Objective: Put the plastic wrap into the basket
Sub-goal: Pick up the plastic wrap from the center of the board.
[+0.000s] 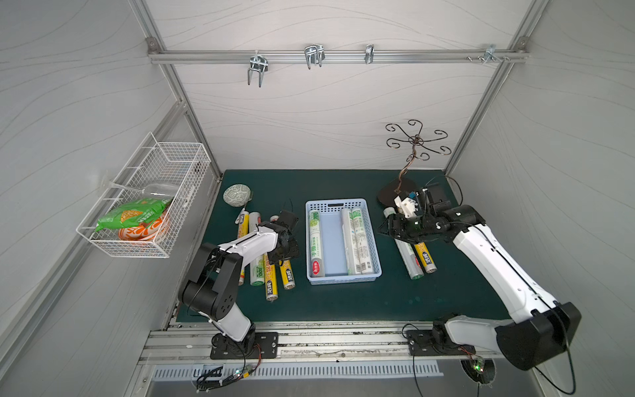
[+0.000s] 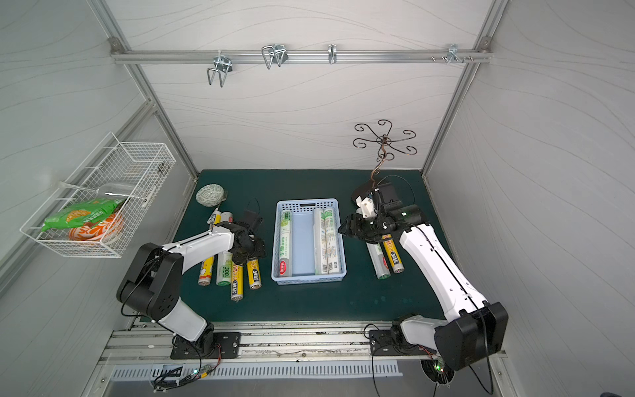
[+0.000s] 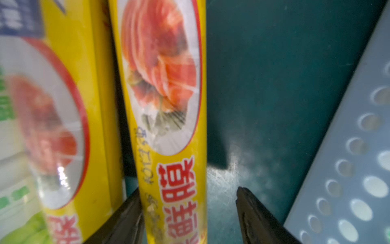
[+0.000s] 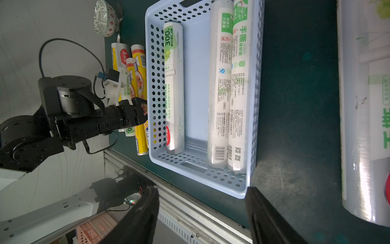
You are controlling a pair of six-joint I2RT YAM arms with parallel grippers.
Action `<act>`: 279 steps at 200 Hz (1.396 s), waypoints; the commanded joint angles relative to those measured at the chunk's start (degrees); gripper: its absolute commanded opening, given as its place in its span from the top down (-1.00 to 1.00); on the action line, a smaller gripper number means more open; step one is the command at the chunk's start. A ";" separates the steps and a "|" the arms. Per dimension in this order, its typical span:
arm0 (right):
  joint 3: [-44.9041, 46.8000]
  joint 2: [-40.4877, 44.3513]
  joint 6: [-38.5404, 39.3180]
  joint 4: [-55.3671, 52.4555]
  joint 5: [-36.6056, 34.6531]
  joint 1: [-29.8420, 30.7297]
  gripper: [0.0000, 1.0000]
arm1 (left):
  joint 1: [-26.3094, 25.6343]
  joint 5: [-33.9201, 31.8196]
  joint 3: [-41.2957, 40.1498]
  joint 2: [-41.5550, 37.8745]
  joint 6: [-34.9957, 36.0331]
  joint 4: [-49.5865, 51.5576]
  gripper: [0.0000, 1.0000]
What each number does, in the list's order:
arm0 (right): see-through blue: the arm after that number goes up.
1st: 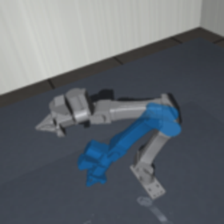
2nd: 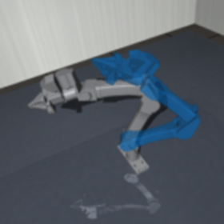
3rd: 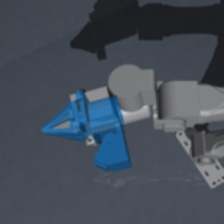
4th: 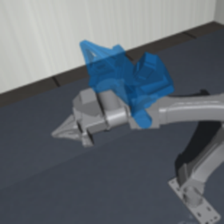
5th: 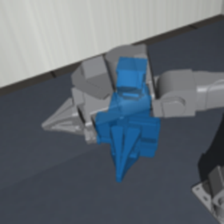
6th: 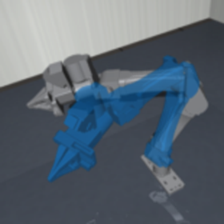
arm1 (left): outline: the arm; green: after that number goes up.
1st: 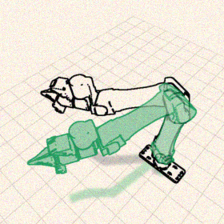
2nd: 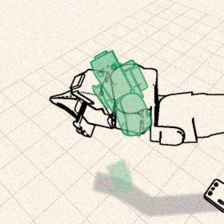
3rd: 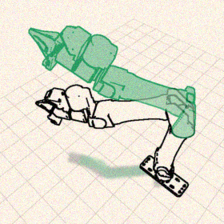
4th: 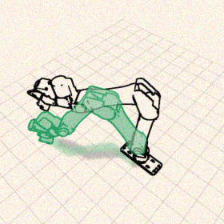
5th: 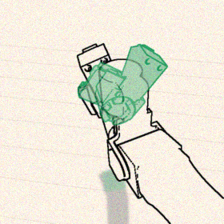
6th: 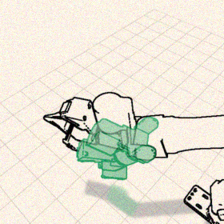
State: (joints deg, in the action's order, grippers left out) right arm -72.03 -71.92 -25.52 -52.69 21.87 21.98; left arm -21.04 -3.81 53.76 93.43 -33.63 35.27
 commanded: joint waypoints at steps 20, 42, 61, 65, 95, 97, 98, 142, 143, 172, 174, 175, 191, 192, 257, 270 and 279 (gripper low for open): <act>-0.07 0.55 -0.21 0.21 1.25 -0.22 -0.39 | -0.23 0.03 2.57 1.90 -0.12 -1.82 -0.38; -0.32 0.89 -0.13 -0.19 1.29 -0.26 -0.39 | -0.23 -0.13 2.93 2.84 -0.21 -2.17 -0.26; -0.40 0.99 -0.08 -0.31 1.25 -0.27 -0.39 | -0.23 0.15 2.93 3.15 -0.10 -3.00 -0.01; -0.49 1.04 0.00 -0.46 1.23 -0.26 -0.39 | -0.23 0.16 2.92 3.09 -0.17 -3.08 0.05; -0.71 1.08 0.11 -0.75 1.23 -0.26 -0.39 | -0.23 0.52 3.02 2.69 0.04 -3.28 0.29; -0.71 1.08 0.07 -0.75 1.13 -0.20 -0.39 | -0.23 0.55 3.09 2.72 0.05 -3.21 0.30; -0.73 1.08 0.05 -0.75 1.10 -0.19 -0.39 | -0.23 0.51 3.10 2.63 0.09 -3.15 0.30; -0.68 1.08 0.14 -0.66 1.25 -0.21 -0.39 | -0.32 1.21 4.01 -1.78 1.06 -0.33 0.38; -0.67 1.08 0.13 -0.66 1.25 -0.24 -0.39 | -0.32 1.24 4.04 -1.95 1.04 -0.26 0.38; -0.67 1.35 0.21 -0.98 0.98 -0.27 -0.39 | -0.40 1.57 6.82 -7.47 0.93 4.65 0.38; -0.73 1.41 0.23 -1.01 0.96 -0.22 -0.39 | -0.47 1.65 7.02 -7.89 0.93 5.03 0.38; -0.69 1.42 0.22 -1.01 0.97 -0.20 -0.39 | -0.48 1.68 7.09 -8.03 0.93 5.23 0.38; -0.73 1.79 0.22 -1.24 0.90 -0.25 -0.39 | -0.91 3.05 8.86 -11.12 0.50 7.15 0.34; -0.69 1.83 0.21 -1.26 0.85 -0.26 -0.39 | -0.97 3.12 9.02 -11.27 0.45 7.26 0.34; -0.69 2.84 0.54 -2.00 -0.33 -0.23 -0.39 | -8.98 1.73 21.90 -13.71 -2.03 14.50 0.31; -0.66 2.84 0.60 -2.08 -0.47 -0.22 -0.39 | -11.19 1.78 24.17 -12.39 -2.79 14.48 0.30; -0.61 2.92 0.71 -2.06 -0.72 -0.26 -0.39 | -12.53 2.10 25.51 -11.43 -3.22 14.12 0.30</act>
State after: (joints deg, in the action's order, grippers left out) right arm -72.05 -70.26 -25.50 -53.15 21.82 21.98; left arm -30.46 -1.78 74.37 80.05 -35.00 49.10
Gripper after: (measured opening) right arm 0.694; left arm 0.418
